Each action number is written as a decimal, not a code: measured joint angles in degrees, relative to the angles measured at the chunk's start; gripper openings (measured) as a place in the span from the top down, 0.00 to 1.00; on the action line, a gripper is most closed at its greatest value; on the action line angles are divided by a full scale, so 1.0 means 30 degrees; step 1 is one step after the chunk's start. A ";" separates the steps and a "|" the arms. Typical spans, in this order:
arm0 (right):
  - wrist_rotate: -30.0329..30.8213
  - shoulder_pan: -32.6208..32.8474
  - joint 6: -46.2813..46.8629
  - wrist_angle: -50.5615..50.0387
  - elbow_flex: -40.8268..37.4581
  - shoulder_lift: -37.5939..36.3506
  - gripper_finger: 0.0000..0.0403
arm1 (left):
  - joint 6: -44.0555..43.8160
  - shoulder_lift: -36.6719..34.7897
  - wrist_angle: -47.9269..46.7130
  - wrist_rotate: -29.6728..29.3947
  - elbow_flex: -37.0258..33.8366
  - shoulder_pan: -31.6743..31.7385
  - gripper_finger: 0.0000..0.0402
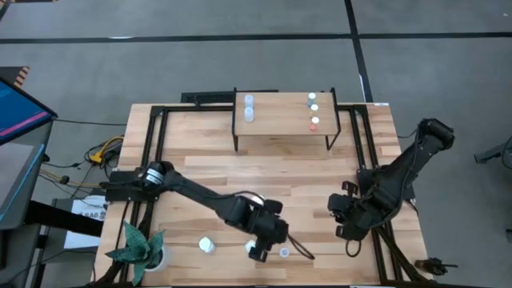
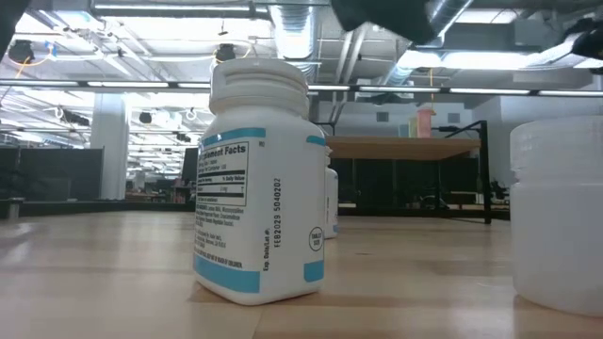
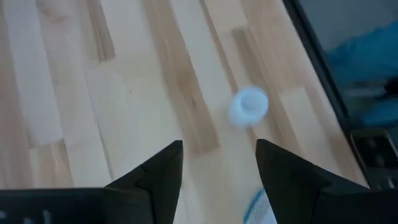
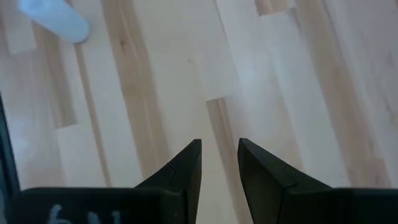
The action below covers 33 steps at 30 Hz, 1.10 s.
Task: Pick and place medicine bottles onto shelf by color
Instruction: Put the white small pill bottle on the shelf
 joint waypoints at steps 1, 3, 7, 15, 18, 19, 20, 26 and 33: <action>0.0004 0.0192 0.0259 0.0009 -0.0004 0.0000 0.69 | -0.0025 0.0166 0.0217 -0.0263 0.0004 -0.0115 0.51; 0.0016 0.0488 0.0682 0.0019 0.0000 -0.0005 0.69 | -0.0256 0.0509 0.0309 -0.0403 -0.0010 -0.0318 0.49; 0.0044 0.0936 0.1553 0.0013 0.0000 0.0000 0.69 | -0.0734 0.1318 0.1150 -0.0353 -0.0010 -0.0581 0.43; 0.0058 0.1435 0.2164 0.0089 0.0000 -0.0007 0.69 | -0.1124 0.2185 0.2089 0.0015 -0.0010 -0.0972 0.34; 0.0058 0.1422 0.2164 0.0127 -0.0007 -0.0004 0.69 | -0.1176 0.2609 0.2431 0.0353 -0.0021 -0.1069 0.33; 0.0058 0.1422 0.2164 0.0115 -0.0007 -0.0007 0.69 | -0.1179 0.2703 0.2420 0.0375 -0.0038 -0.1104 0.33; 0.0058 0.1422 0.2171 0.0060 -0.0007 -0.0006 0.69 | -0.1179 0.2954 0.3020 0.0404 0.0029 -0.1124 0.33; 0.0051 0.1415 0.2161 0.0160 -0.0007 0.0000 0.69 | -0.1149 0.3795 0.4241 0.0328 -0.0011 -0.1212 0.33; 0.0044 0.1433 0.2455 0.0058 -0.0007 0.0000 0.69 | -0.0501 0.4062 0.5144 -0.0117 -0.0018 -0.1190 0.33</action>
